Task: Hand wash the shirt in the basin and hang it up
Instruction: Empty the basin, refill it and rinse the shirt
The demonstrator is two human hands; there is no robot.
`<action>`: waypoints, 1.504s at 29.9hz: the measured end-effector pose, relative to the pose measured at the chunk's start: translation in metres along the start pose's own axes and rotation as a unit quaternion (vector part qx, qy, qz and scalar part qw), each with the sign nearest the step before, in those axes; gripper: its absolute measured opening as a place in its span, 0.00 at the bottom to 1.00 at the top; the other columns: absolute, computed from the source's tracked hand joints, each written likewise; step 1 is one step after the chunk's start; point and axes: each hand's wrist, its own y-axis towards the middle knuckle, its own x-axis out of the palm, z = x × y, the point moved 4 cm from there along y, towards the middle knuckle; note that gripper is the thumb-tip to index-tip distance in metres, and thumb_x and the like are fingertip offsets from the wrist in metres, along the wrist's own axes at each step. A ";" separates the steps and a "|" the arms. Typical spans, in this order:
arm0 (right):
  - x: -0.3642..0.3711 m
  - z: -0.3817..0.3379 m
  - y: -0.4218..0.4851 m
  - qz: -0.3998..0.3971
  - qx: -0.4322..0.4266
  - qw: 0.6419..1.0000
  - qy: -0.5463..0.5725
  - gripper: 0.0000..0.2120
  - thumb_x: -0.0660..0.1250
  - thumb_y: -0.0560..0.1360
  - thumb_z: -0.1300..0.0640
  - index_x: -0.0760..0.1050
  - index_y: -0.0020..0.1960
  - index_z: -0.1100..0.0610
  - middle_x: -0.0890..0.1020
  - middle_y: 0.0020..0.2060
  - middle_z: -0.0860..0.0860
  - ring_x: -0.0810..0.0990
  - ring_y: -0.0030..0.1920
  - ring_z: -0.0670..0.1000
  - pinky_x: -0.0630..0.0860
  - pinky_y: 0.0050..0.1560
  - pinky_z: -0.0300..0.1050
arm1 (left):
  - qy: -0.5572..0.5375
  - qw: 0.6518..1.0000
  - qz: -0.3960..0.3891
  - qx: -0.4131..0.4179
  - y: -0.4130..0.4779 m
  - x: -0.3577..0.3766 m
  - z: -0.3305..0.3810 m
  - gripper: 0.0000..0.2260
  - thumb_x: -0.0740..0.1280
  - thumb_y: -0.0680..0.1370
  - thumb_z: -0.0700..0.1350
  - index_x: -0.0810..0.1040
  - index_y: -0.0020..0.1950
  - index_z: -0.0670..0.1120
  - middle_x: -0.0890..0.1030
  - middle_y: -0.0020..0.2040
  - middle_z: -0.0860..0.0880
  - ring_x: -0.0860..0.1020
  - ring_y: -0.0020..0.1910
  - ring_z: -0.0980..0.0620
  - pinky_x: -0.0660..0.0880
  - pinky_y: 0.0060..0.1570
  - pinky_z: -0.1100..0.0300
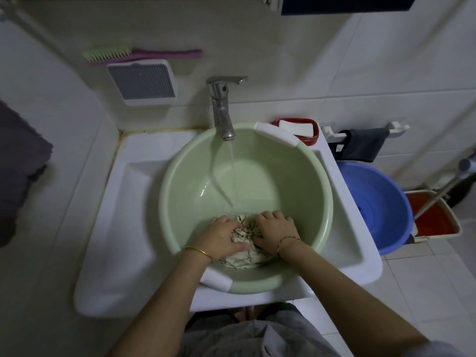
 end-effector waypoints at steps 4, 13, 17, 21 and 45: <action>0.001 0.000 0.001 -0.001 0.002 1.000 0.006 0.24 0.60 0.76 0.45 0.65 0.69 0.53 0.69 0.67 0.53 0.65 0.67 0.56 0.65 0.62 0.53 | 0.006 1.000 -0.003 0.001 -0.001 0.000 0.001 0.27 0.70 0.72 0.58 0.72 0.68 0.51 0.72 0.62 0.46 0.69 0.63 0.46 0.63 0.61 0.62; 0.000 0.002 0.000 -0.004 0.005 1.000 0.017 0.24 0.60 0.76 0.45 0.65 0.69 0.53 0.69 0.67 0.52 0.65 0.68 0.56 0.65 0.62 0.53 | 0.015 1.000 -0.001 0.005 0.000 0.000 0.001 0.27 0.70 0.72 0.59 0.72 0.68 0.50 0.73 0.62 0.45 0.69 0.63 0.46 0.63 0.61 0.61; 0.000 0.002 0.001 -0.006 0.007 1.000 0.023 0.24 0.61 0.76 0.45 0.65 0.69 0.52 0.69 0.67 0.52 0.65 0.68 0.56 0.65 0.62 0.53 | 0.020 1.000 0.001 0.005 0.001 0.001 0.000 0.27 0.69 0.72 0.60 0.73 0.67 0.50 0.73 0.62 0.46 0.69 0.63 0.46 0.63 0.61 0.61; 0.000 0.002 0.002 -0.005 0.010 1.000 0.025 0.24 0.61 0.76 0.45 0.65 0.69 0.52 0.69 0.67 0.52 0.65 0.68 0.56 0.65 0.62 0.53 | 0.018 1.000 0.001 0.002 0.002 0.002 -0.001 0.27 0.69 0.71 0.60 0.73 0.67 0.51 0.73 0.62 0.46 0.69 0.63 0.46 0.64 0.62 0.61; 0.001 0.003 0.004 -0.008 0.015 0.999 0.031 0.24 0.61 0.76 0.44 0.65 0.69 0.52 0.69 0.67 0.52 0.64 0.68 0.56 0.65 0.63 0.52 | 0.000 1.000 0.004 0.006 0.001 0.001 -0.002 0.26 0.70 0.71 0.59 0.74 0.66 0.50 0.74 0.61 0.46 0.70 0.62 0.46 0.63 0.59 0.64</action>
